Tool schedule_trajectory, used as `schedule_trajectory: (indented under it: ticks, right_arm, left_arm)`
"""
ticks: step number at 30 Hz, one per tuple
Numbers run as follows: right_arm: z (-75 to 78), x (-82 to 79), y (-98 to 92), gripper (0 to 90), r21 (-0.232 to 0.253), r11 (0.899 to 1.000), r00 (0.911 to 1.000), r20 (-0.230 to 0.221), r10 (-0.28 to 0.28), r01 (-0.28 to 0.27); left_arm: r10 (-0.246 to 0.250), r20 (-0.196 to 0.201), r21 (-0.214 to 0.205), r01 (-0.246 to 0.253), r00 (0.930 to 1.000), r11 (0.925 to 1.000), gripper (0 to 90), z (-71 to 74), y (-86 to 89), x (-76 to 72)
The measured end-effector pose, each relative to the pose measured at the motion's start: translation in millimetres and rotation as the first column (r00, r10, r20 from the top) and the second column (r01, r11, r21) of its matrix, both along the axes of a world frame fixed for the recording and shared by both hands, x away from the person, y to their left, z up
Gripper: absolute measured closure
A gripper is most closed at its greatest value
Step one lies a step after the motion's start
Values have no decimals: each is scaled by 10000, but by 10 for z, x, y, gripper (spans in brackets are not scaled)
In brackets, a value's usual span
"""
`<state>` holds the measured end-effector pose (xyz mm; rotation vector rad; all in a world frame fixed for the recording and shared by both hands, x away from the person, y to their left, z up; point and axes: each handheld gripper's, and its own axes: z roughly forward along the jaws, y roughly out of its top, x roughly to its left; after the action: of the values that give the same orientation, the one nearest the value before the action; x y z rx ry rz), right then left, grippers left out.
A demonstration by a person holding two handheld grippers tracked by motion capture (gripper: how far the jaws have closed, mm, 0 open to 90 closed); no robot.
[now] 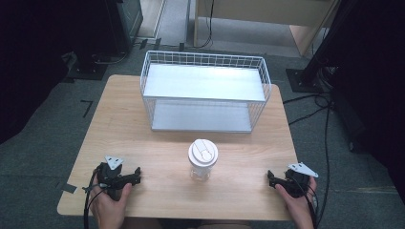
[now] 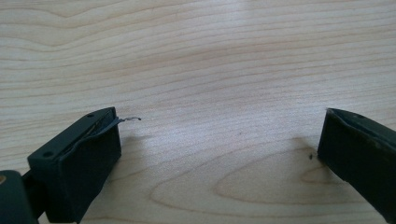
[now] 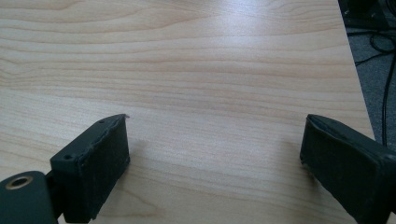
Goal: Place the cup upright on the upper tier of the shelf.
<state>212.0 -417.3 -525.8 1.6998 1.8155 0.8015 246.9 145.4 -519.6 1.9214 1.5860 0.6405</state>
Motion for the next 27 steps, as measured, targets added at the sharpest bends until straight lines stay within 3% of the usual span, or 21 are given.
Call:
schedule_trajectory:
  ticks: [4,10,12,16,18,27]
  right_arm:
    - [0,-14,46,80,17,9994,9994,1,340,-340]
    - [4,-39,140,79,65,9999,9999,-51,-98,98]
    - [31,-55,211,78,-8,10000,9995,-306,82,-83]
    - [89,-105,355,78,-256,9983,9983,-274,519,-526]
    - [132,-117,440,78,-57,9976,9973,-222,695,-696]
    - [229,-147,827,78,40,9879,9879,-11,1548,-1548]
  left_arm:
    - [-1,-9,4,1,10000,10000,0,0,-2,0]
    - [27,-8,-2,-27,10000,10000,0,0,-5,1]
    - [33,-5,-3,-33,10000,10000,0,0,-6,1]
    - [14,-2,-1,-14,10000,10000,0,0,-7,1]
    - [-13,-1,-9,13,10000,10000,0,-1,-9,2]
    - [-122,-12,-4,122,9999,9999,0,0,-16,6]
